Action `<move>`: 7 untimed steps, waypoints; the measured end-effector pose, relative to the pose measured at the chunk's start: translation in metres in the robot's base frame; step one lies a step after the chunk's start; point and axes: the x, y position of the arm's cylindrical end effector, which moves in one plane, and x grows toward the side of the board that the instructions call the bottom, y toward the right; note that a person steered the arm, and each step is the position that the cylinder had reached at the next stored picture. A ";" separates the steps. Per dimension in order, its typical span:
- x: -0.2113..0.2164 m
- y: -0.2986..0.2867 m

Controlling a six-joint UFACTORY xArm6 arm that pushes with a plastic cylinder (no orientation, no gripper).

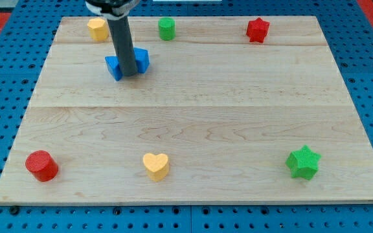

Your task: Move your arm towards the center right corner of the board

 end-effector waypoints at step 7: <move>0.063 0.109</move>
